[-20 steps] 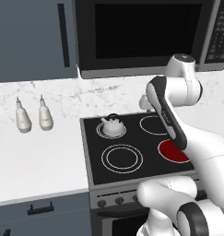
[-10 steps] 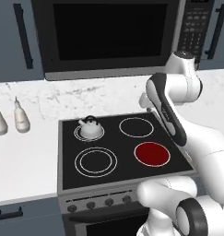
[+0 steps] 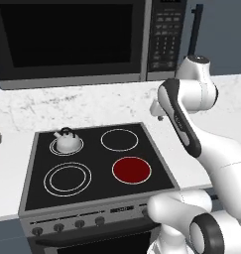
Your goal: Turn off the front right burner of the stove.
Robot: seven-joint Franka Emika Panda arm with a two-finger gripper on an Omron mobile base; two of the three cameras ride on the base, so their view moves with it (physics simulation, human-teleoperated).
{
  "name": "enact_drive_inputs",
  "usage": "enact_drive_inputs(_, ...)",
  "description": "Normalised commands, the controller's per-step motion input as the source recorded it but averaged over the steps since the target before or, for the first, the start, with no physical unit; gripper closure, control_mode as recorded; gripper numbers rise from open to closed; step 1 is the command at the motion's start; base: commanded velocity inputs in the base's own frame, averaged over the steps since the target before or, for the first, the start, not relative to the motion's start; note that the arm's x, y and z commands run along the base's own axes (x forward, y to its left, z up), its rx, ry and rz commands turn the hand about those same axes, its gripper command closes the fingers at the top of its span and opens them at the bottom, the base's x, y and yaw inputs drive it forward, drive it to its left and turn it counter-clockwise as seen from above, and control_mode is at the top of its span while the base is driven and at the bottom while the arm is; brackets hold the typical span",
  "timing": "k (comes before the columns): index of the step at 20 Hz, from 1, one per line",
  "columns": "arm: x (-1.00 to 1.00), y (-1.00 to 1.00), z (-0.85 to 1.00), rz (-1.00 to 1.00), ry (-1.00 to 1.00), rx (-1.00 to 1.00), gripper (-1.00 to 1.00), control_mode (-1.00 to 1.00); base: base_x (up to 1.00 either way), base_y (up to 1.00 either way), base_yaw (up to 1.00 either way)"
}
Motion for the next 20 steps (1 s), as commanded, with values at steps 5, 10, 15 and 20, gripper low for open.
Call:
enact_drive_inputs(5, 0.0, 0.0, 0.0, 0.0, 0.0, 0.0, -1.0, 1.0, -0.05, -0.52, 0.0)
enact_drive_inputs(10, 0.0, 0.0, 0.0, 0.0, 0.0, 0.0, -1.0, -1.0, 0.0, -0.04, 0.0)
enact_drive_inputs(15, -0.02, 0.0, 0.0, 0.0, 0.0, 0.0, -1.0, -1.0, 0.0, 0.0, 0.0)
enact_drive_inputs(20, -0.21, 0.14, 0.0, 0.04, 0.0, -0.01, -1.0, -1.0, 0.0, 0.0, 0.0)
